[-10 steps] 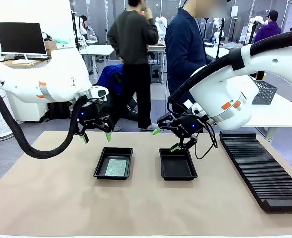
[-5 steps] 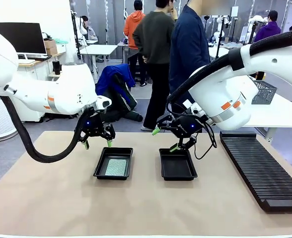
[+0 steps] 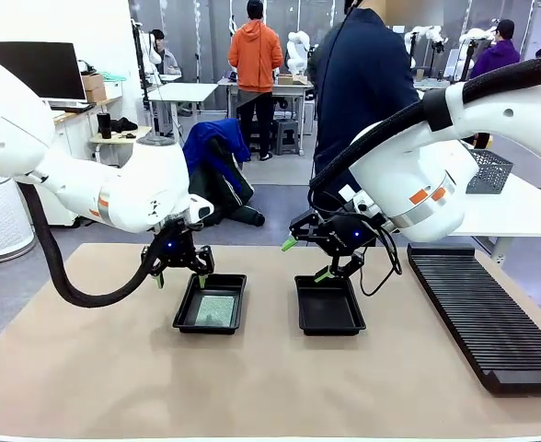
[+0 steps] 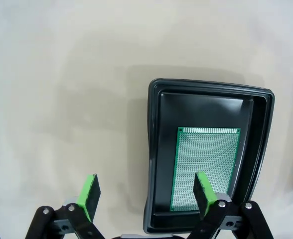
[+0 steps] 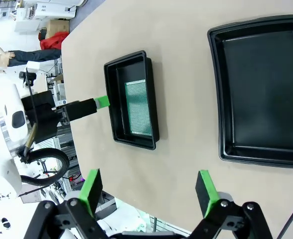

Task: Inspect and transfer BCBs to ESD trays.
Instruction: Pick up the ESD tray and place it on the left side of the table.

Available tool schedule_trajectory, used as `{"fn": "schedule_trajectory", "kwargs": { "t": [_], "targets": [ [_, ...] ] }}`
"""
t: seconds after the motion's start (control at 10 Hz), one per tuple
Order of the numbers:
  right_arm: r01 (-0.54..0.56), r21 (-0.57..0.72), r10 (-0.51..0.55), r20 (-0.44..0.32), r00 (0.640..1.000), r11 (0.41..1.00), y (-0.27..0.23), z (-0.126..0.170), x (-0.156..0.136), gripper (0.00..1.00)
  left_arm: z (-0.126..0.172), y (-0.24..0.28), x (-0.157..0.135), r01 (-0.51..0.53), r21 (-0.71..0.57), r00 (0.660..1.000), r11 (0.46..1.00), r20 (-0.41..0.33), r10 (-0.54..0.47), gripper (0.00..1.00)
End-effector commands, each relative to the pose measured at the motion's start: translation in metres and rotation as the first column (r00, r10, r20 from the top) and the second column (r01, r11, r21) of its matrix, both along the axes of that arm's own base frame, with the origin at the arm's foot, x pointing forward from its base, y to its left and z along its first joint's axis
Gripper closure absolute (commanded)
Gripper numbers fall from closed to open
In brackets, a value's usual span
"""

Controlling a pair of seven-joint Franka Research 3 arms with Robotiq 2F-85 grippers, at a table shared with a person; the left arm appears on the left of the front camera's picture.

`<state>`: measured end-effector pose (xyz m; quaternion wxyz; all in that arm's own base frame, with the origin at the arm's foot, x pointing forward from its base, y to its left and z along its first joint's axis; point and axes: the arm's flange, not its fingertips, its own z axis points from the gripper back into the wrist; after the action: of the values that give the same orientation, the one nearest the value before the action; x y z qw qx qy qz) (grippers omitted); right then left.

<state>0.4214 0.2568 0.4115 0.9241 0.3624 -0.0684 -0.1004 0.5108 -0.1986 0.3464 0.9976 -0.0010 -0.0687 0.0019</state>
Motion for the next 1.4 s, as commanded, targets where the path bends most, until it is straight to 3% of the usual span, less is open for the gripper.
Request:
{"fn": "schedule_trajectory", "kwargs": {
  "t": [0.0, 0.6, 1.3],
  "targets": [
    [0.002, -0.004, -0.002, -0.005, 1.0, 1.0, 0.001, 0.0, -0.001, 0.0, -0.009, -0.008, -0.002, -0.023, 0.03, 0.999, 0.999, 0.039, 0.022, 0.0],
    [0.002, -0.004, -0.002, -0.005, 1.0, 1.0, 0.001, 0.0, -0.001, 0.0, -0.005, -0.006, -0.001, 0.0, 0.019, 1.0, 1.0, 0.006, 0.0, 0.0],
    [0.002, -0.004, -0.002, -0.005, 1.0, 1.0, 0.001, 0.0, -0.001, 0.0, -0.036, -0.01, 0.01, 0.029, -0.029, 0.999, 0.999, -0.02, -0.029, 0.0]
  ]
}}
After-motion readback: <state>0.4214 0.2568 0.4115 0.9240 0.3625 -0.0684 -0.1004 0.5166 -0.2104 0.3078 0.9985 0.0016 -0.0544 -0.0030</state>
